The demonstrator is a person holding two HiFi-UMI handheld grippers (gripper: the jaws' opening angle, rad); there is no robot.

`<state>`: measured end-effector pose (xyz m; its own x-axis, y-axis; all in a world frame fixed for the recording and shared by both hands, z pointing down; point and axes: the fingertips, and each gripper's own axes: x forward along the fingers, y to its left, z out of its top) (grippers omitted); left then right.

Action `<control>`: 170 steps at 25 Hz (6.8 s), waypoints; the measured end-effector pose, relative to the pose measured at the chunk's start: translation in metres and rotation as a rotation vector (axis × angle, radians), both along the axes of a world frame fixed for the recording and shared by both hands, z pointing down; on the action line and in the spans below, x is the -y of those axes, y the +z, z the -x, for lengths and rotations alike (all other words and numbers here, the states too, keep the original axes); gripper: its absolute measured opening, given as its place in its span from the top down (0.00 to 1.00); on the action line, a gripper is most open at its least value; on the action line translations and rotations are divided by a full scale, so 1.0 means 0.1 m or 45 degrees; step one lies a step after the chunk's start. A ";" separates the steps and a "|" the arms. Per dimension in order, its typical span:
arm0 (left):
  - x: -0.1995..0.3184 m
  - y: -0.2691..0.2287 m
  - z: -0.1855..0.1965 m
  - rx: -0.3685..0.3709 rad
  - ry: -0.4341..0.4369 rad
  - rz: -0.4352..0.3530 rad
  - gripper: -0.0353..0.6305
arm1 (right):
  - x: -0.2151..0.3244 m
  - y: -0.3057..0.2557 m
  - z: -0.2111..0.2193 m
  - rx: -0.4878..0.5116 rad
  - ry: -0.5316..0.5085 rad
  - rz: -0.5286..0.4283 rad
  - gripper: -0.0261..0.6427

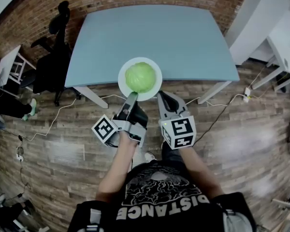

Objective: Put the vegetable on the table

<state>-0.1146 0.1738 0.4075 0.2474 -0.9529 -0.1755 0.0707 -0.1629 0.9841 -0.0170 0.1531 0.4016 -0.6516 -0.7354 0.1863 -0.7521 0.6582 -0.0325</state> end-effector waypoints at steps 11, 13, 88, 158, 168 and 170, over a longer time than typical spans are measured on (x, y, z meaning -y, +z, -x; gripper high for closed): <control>0.51 0.03 0.01 -0.008 -0.022 0.014 0.93 | 0.52 0.04 0.03 0.004 -0.039 0.018 0.95; 0.63 0.04 -0.01 -0.015 -0.026 0.020 0.93 | 0.64 0.05 0.02 0.004 -0.048 0.018 0.95; 3.71 0.81 -0.09 -0.063 0.098 0.173 0.92 | 3.62 0.52 -0.11 -0.066 0.057 0.145 0.95; 4.17 2.24 0.12 0.561 0.449 0.721 0.91 | 3.93 1.13 0.11 -0.126 0.153 0.325 0.95; 4.18 2.27 0.18 0.727 0.456 0.818 0.88 | 3.92 1.13 0.09 -0.127 0.145 0.330 0.95; 4.19 2.27 0.20 0.772 0.458 0.821 0.88 | 3.91 1.14 0.09 -0.127 0.144 0.334 0.95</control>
<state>-0.1349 -0.2451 0.6343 0.4208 -0.6703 0.6113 -0.5408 0.3556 0.7623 -0.0259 -0.2383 0.5157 -0.5371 -0.7206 0.4386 -0.8282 0.5490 -0.1122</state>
